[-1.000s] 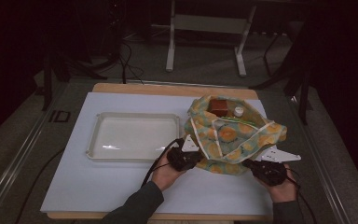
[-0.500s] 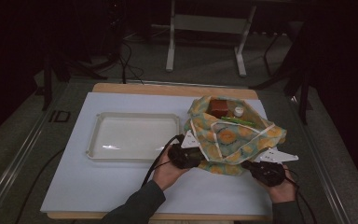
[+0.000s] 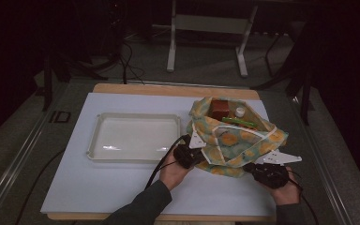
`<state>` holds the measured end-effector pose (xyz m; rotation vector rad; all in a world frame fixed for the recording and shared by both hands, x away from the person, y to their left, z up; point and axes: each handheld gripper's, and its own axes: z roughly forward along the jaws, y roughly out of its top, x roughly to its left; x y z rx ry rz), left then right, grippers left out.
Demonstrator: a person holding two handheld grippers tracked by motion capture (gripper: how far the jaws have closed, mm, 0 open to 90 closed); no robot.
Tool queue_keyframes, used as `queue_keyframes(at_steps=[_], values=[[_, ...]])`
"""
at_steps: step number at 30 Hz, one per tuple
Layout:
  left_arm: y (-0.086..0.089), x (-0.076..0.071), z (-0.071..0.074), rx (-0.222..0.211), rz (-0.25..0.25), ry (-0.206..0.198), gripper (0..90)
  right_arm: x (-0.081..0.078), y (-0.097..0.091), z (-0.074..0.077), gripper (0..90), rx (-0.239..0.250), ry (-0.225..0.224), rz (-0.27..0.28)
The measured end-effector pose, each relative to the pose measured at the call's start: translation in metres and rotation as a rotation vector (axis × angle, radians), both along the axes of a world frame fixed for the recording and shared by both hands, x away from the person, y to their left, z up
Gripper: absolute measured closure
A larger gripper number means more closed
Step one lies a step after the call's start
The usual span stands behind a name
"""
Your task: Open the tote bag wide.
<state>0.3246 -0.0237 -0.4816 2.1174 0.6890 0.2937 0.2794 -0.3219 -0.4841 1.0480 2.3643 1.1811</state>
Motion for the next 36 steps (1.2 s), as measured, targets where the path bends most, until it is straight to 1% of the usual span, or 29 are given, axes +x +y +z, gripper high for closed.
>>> queue_keyframes(at_steps=[3, 8, 13, 16, 18, 19, 20, 21, 22, 25, 29, 32, 36], values=[[0.000, 0.001, -0.002, 0.006, 0.000, 0.002, 89.4, -0.002, -0.007, 0.004, 74.4, 0.022, -0.009, -0.026], [0.001, 0.001, -0.006, 0.017, 0.005, 0.009, 89.4, -0.004, -0.021, 0.010, 71.9, 0.053, -0.025, -0.077], [0.001, 0.002, -0.010, 0.030, 0.006, 0.011, 89.4, -0.006, -0.031, 0.017, 61.3, 0.105, -0.044, -0.117], [0.000, 0.003, -0.012, 0.037, 0.009, 0.012, 89.4, -0.007, -0.033, 0.021, 54.5, 0.130, -0.051, -0.118], [0.000, 0.003, -0.013, 0.042, 0.010, 0.015, 89.4, -0.007, -0.034, 0.023, 47.7, 0.138, -0.061, -0.124], [0.000, 0.003, -0.014, 0.047, 0.008, 0.015, 89.4, -0.007, -0.034, 0.024, 45.9, 0.144, -0.064, -0.132], [0.000, 0.003, -0.014, 0.047, 0.008, 0.015, 89.4, -0.007, -0.034, 0.024, 45.9, 0.144, -0.064, -0.132], [0.000, 0.003, -0.015, 0.053, 0.007, 0.015, 89.4, -0.007, -0.035, 0.024, 43.8, 0.155, -0.065, -0.132], [-0.001, 0.003, -0.016, 0.055, 0.008, 0.015, 89.4, -0.007, -0.036, 0.025, 39.3, 0.174, -0.070, -0.136], [0.000, 0.004, -0.017, 0.062, 0.009, 0.015, 89.4, -0.007, -0.037, 0.027, 34.2, 0.189, -0.074, -0.134], [0.000, 0.005, -0.019, 0.070, 0.012, 0.016, 89.4, -0.006, -0.038, 0.030, 31.1, 0.201, -0.074, -0.132], [0.000, 0.005, -0.019, 0.071, 0.012, 0.015, 89.4, -0.007, -0.039, 0.033, 30.1, 0.195, -0.081, -0.122], [-0.001, 0.006, -0.020, 0.088, 0.013, 0.009, 89.3, -0.009, -0.044, 0.036, 28.9, 0.220, -0.092, -0.133]])
